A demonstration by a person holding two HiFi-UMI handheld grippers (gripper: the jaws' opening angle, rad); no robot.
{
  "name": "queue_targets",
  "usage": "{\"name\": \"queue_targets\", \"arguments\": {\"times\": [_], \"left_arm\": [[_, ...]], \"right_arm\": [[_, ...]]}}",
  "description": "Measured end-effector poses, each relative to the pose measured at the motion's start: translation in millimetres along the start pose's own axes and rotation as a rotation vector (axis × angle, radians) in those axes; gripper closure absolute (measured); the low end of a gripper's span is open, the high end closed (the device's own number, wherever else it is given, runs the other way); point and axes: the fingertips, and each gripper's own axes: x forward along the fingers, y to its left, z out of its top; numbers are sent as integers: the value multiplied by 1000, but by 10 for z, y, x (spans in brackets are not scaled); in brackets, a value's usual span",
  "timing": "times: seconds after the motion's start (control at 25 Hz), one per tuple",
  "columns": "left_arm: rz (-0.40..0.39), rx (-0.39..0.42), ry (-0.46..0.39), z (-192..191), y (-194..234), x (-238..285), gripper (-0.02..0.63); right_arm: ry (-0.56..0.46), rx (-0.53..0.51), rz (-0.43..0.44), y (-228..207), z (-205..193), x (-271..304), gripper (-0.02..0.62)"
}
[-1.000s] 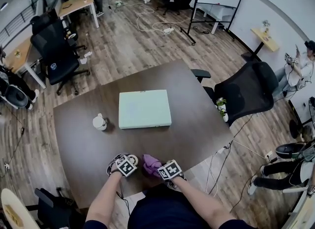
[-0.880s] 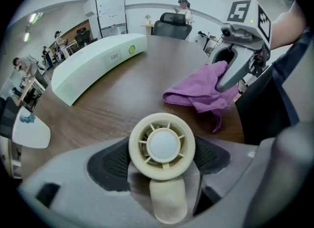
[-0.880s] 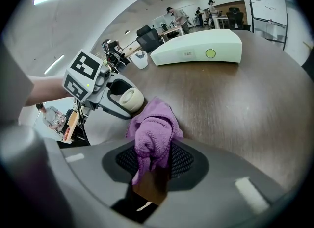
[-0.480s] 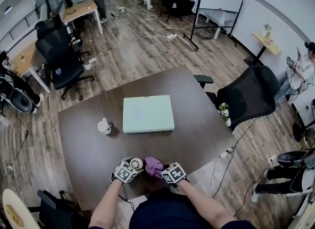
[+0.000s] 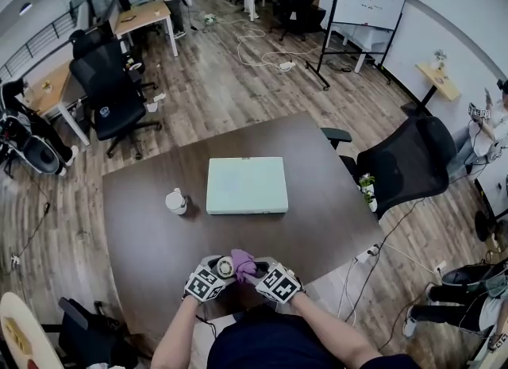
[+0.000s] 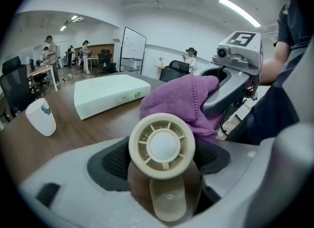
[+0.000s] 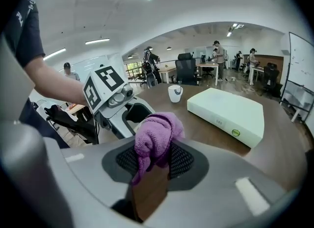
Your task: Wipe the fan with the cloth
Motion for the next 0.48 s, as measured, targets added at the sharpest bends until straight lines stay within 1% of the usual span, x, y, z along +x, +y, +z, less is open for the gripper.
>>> {"name": "queue_targets", "arguments": {"times": [0.16,0.36,0.48], "left_arm": [[-7,5,-27,52,-106,-110,225],[-17,84,-7,23,-221,-159,225],[-15,106,-6,47,-265,-205,225]], "right_arm": [[-42,6,-4,33,105,-67,462],[-75,-5,-8,66,231,-88,462],[-90,-6,1,107,321,-115,462]]}}
